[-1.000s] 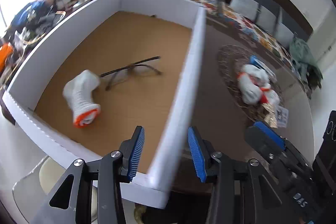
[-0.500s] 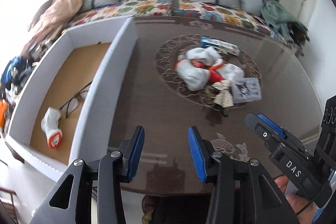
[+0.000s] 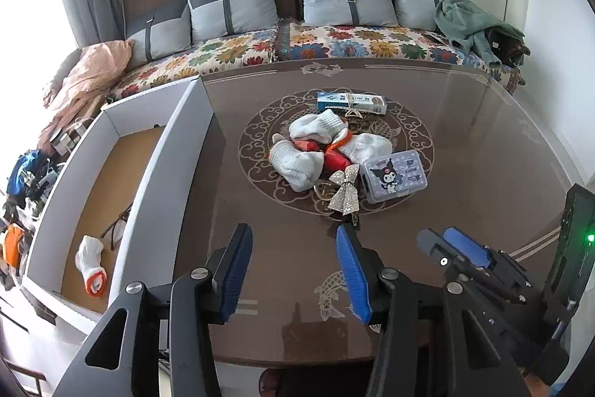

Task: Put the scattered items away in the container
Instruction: 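Move the left tool back to the glittery silver bow clip, then grasp the bow clip with the left tool while the right tool grasps the Kuromi box, then lift the silver bow clip and Kuromi box, bringing both tools together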

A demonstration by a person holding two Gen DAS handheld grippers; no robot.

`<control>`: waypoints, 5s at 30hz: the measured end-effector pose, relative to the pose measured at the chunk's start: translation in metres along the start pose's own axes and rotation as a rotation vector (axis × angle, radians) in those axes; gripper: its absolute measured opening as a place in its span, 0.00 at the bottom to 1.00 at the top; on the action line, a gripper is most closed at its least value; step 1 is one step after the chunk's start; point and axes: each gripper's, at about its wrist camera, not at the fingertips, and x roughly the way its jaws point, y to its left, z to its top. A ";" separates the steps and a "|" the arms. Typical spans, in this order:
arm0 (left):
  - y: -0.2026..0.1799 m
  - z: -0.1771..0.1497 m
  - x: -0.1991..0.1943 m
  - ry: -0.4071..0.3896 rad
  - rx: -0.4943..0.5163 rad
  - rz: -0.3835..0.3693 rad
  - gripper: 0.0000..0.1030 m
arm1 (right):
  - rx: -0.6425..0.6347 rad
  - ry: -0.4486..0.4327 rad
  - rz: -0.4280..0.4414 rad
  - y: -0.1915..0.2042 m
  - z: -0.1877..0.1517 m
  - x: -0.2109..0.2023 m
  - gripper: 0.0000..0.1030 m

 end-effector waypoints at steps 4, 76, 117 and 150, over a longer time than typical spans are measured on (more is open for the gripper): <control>-0.002 0.001 -0.001 -0.017 0.005 0.016 0.47 | -0.029 0.004 -0.002 0.006 -0.001 0.003 0.44; 0.052 -0.014 0.168 0.330 -0.207 -0.329 0.46 | -1.072 0.343 0.090 0.013 0.061 0.092 0.44; 0.052 -0.029 0.137 0.299 -0.211 -0.345 0.46 | -0.882 0.718 -0.047 0.007 0.076 0.152 0.62; 0.014 -0.058 0.097 0.207 -0.139 -0.247 0.46 | -0.293 0.306 -0.033 0.013 0.006 0.040 0.63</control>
